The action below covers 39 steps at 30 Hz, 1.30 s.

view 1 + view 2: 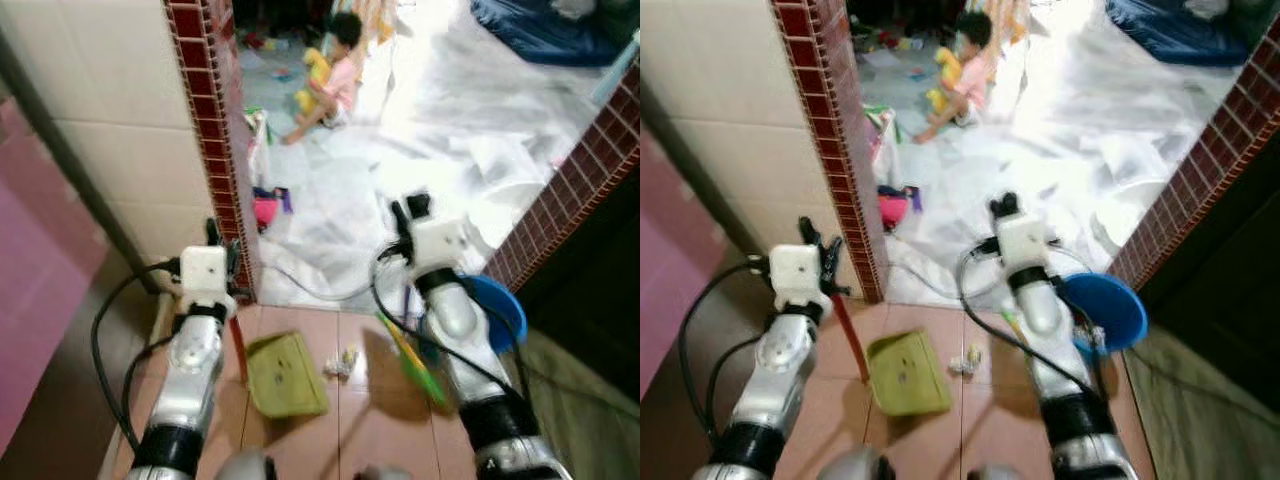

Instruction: Sweep floor

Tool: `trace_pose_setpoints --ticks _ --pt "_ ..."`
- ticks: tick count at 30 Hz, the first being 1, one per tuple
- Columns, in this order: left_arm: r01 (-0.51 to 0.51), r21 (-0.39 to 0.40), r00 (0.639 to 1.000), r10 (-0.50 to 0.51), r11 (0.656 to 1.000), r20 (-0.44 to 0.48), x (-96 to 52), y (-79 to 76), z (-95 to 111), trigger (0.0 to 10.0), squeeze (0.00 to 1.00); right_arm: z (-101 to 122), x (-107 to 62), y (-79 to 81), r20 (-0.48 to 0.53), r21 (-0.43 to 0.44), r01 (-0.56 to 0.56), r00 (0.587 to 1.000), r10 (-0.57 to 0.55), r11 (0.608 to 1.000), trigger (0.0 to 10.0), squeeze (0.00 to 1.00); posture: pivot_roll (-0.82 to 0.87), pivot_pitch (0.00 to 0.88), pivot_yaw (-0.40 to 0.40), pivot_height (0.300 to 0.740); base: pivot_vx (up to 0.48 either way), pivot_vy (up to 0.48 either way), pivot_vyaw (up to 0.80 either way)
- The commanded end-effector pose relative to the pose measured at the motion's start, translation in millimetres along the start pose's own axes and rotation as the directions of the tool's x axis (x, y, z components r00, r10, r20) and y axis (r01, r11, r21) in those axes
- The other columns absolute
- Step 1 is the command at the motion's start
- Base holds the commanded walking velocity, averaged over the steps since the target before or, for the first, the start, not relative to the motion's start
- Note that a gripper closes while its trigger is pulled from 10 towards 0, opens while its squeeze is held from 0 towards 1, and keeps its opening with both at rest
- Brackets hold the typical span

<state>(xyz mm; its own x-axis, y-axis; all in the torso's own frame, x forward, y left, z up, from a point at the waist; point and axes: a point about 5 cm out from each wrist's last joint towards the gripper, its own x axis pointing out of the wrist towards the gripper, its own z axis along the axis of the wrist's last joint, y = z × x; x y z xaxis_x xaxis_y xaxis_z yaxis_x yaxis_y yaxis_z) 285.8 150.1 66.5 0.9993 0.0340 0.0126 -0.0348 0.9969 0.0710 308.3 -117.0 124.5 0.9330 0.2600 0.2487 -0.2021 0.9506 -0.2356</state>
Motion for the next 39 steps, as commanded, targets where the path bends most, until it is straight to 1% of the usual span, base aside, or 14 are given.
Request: trace_pose_setpoints --ticks 1,4,5,7,10,12,17,20,26,27,29,30,34,39 --pt "-0.039 0.039 0.998 0.037 0.998 0.057 4.2 1.4 6.1 10.0 0.0 7.0 2.8 -5.7 0.038 -0.009 0.009 0.999 -0.009 1.0 10.0 0.0 -0.01 0.0 0.02 0.74 0.0 0.0 0.0" --pt "-0.064 0.071 0.995 0.058 0.995 0.077 5.0 -0.1 3.5 10.0 0.0 4.2 4.4 -3.5 0.021 0.006 0.002 1.0 -0.002 1.0 10.0 0.0 -0.01 0.0 0.016 0.74 0.0 0.0 0.0" --pt "-0.051 0.038 0.996 0.048 0.998 0.07 6.2 -5.5 0.0 10.0 0.0 -5.1 5.9 0.2 -0.037 0.05 0.003 0.999 -0.001 0.999 10.0 0.0 -0.02 0.0 0.005 0.74 0.0 0.0 0.0" --pt "-0.032 0.006 0.998 0.032 0.999 0.051 7.1 -11.7 -4.9 10.0 0.0 -14.4 6.8 2.1 -0.092 0.1 0.035 0.995 -0.026 0.994 10.0 0.0 -0.02 0.0 0.002 0.74 0.0 0.0 0.0" --pt "-0.028 -0.017 0.999 0.028 0.999 0.041 9.1 -18.4 -6.7 10.0 0.0 -17.5 7.7 5.6 -0.102 0.111 0.033 0.995 -0.022 0.993 10.0 0.0 -0.02 0.0 0.003 0.74 0.0 0.0 0.0" --pt "-0.02 -0.01 0.999 0.021 1.0 0.043 10.1 -22.4 -7.0 10.0 0.0 -19.2 7.2 7.1 -0.109 0.134 0.034 0.994 -0.019 0.99 10.0 0.0 -0.02 0.0 0.003 0.74 0.0 0.0 0.0" --pt "0.008 -0.018 0.999 -0.007 1.0 0.044 8.8 -27.3 -10.4 10.0 0.0 -23.5 5.8 11.1 -0.125 0.17 0.035 0.992 -0.013 0.985 10.0 0.0 -0.02 0.0 -0.002 0.74 0.0 0.0 0.0" --pt "0.014 -0.023 0.997 -0.012 1.0 0.07 8.5 -28.4 -9.8 10.0 0.0 -23.5 7.0 13.7 -0.12 0.181 0.024 0.993 -0.003 0.983 10.0 0.0 -0.02 0.0 -0.002 0.74 0.0 0.0 0.0" --pt "0.027 -0.028 0.998 -0.025 0.999 0.062 11.0 -33.3 -11.1 10.0 0.0 -17.8 13.9 27.4 -0.094 0.27 -0.059 0.992 0.088 0.961 10.0 0.0 -0.03 0.0 -0.004 0.74 0.0 0.0 0.0" --pt "0.037 -0.037 0.998 -0.034 0.999 0.06 11.3 -34.8 -11.2 10.0 0.0 -16.9 15.4 30.6 -0.098 0.317 -0.074 0.989 0.11 0.946 10.0 0.0 -0.02 0.0 -0.006 0.74 0.0 0.0 0.0" --pt "0.048 -0.052 0.997 -0.045 0.998 0.059 11.5 -36.8 -11.4 10.0 0.0 -15.4 17.2 34.9 -0.095 0.358 -0.104 0.985 0.147 0.928 10.0 0.0 -0.02 0.0 -0.006 0.74 0.0 0.0 0.0" --pt "0.048 -0.074 0.998 -0.044 0.996 0.055 11.4 -37.7 -11.8 10.0 0.0 -16.8 16.6 38.2 -0.103 0.352 -0.134 0.978 0.181 0.926 10.0 0.0 -0.02 0.0 -0.01 0.74 0.0 0.0 0.0" --pt "0.061 -0.1 0.997 -0.055 0.993 0.058 10.6 -41.1 -12.0 10.0 0.0 -25.9 12.3 41.8 -0.139 0.345 -0.161 0.966 0.22 0.925 10.0 0.0 -0.01 0.0 -0.023 0.74 0.0 0.0 0.0" --pt "0.087 -0.129 0.995 -0.081 0.988 0.05 9.4 -47.5 -13.1 10.0 0.0 -23.9 13.9 46.2 -0.13 0.375 -0.207 0.953 0.273 0.904 10.0 0.0 -0.02 0.0 -0.032 0.74 0.0 0.0 0.0"
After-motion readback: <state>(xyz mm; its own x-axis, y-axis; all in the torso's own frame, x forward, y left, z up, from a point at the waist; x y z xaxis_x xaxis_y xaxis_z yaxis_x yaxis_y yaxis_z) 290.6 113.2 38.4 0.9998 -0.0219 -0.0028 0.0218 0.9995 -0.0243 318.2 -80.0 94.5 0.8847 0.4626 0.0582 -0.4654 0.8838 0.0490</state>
